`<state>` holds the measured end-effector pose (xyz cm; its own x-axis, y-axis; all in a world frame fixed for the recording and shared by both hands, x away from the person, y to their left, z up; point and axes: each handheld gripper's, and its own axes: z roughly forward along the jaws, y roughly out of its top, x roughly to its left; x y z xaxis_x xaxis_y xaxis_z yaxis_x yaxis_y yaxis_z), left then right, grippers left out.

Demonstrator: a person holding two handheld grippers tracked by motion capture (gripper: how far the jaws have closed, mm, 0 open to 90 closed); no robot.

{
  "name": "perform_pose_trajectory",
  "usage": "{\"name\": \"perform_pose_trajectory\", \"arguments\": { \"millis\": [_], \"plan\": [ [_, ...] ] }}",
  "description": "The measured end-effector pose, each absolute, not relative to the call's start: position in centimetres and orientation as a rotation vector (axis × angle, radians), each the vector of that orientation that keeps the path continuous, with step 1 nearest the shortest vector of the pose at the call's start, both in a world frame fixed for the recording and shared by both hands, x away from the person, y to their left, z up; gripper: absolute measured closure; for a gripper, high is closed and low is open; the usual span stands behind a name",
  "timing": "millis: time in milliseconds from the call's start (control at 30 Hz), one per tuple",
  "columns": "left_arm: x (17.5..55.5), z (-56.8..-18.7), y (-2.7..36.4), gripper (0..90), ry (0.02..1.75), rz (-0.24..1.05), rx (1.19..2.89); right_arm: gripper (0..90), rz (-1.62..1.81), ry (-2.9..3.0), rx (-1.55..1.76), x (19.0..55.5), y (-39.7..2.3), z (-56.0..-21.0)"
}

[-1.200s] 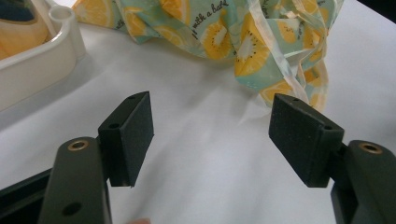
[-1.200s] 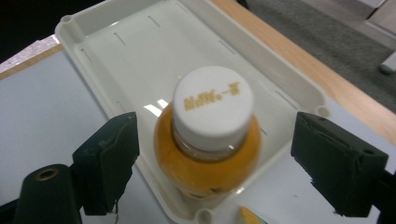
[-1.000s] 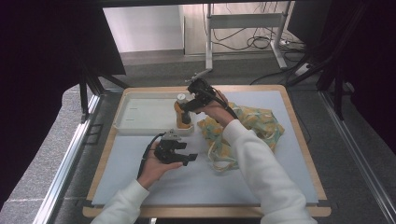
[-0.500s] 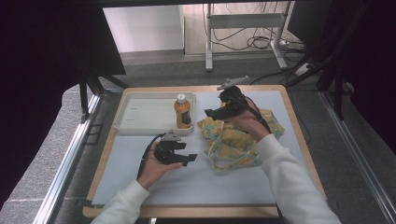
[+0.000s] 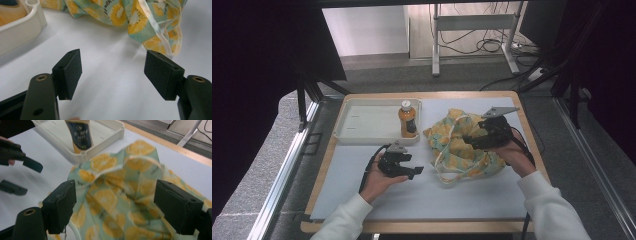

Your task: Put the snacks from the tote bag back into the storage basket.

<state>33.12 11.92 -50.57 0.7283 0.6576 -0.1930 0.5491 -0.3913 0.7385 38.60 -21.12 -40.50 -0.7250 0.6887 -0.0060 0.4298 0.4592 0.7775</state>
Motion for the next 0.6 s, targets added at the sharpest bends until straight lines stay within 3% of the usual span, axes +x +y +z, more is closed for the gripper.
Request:
{"name": "perform_pose_trajectory", "arguments": {
  "millis": [300, 600],
  "plan": [
    [33.1, -50.6, 12.1, 29.9, 0.926, 0.169, 2.083, 18.5, 1.174, 2.356, 0.990, 35.9, -24.9, -42.8],
    [33.1, -50.7, 11.9, 29.8, 0.924, 0.172, 2.089, 18.8, 1.193, 2.325, 1.010, 35.6, -25.7, -43.6]
  ]
}}
